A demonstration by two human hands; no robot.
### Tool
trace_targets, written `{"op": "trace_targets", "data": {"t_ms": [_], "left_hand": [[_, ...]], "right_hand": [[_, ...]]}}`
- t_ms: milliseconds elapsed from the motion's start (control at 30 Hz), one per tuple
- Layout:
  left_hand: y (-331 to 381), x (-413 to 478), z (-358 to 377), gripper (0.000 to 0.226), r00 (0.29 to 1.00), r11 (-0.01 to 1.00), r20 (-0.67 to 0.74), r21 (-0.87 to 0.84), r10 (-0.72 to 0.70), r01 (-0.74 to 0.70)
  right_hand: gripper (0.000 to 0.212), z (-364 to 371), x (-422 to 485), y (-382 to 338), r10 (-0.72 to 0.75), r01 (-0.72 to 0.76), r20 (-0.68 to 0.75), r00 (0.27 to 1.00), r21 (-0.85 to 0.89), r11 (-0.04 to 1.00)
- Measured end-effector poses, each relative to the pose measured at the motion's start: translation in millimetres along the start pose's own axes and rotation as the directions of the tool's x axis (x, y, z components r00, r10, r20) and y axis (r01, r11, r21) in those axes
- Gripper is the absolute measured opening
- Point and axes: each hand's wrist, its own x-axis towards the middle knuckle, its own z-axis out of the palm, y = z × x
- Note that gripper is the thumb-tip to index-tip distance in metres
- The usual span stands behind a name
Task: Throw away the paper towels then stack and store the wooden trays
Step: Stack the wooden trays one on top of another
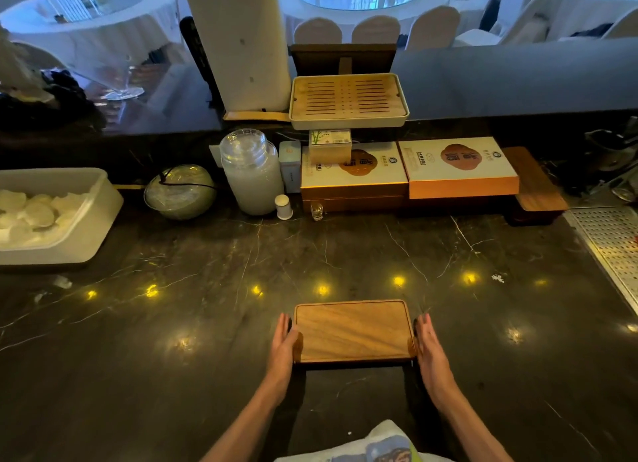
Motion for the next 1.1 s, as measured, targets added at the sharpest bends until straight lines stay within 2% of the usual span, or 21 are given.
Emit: {"op": "trace_targets", "data": {"t_ms": [133, 267, 400, 633, 733, 900, 1000, 1100], "left_hand": [[-12.2, -6.0, 13.3, 0.056, 1.0, 0.999, 0.012, -0.053, -0.007, 0.008], [-10.8, -7.9, 18.3, 0.059, 1.0, 0.998, 0.003, -0.055, -0.008, 0.009], [-11.3, -8.3, 16.6, 0.061, 1.0, 0.999, -0.004, -0.034, -0.004, 0.004], [-1.1, -4.6, 7.8, 0.061, 0.998, 0.992, 0.051, 0.124, -0.023, 0.016], [-1.2, -2.9, 3.5, 0.058, 0.999, 0.993, 0.017, 0.105, -0.045, 0.043], [-7.1, -2.7, 4.0, 0.056, 0.999, 0.998, -0.007, 0.045, -0.05, 0.05], [-3.3, 1.2, 8.7, 0.06, 0.999, 0.998, -0.01, 0.045, -0.05, 0.051], [7.7, 12.9, 12.6, 0.061, 0.999, 0.998, -0.003, 0.048, -0.045, 0.045]], "right_hand": [[0.067, 11.9, -4.4, 5.1, -0.003, 0.008, 0.029, 1.0, -0.171, 0.985], [0.073, 13.2, -8.0, 1.5, -0.005, 0.017, 0.056, 0.998, -0.216, 0.976], [0.066, 15.2, -11.0, 0.5, -0.019, 0.031, 0.057, 0.998, -0.207, 0.978], [0.063, 2.8, -9.1, -7.8, -0.005, 0.018, 0.057, 0.998, -0.215, 0.976], [0.055, -1.8, -11.5, -3.7, -0.035, 0.035, 0.007, 0.999, -0.198, 0.98], [0.067, 2.9, -9.6, 0.3, 0.008, -0.001, 0.037, 0.999, -0.174, 0.985], [0.068, 2.0, -3.7, -2.0, 0.021, -0.018, 0.032, 0.999, -0.092, 0.996], [0.067, 6.3, 10.0, -10.4, 0.012, -0.008, 0.05, 0.999, -0.09, 0.996]]}}
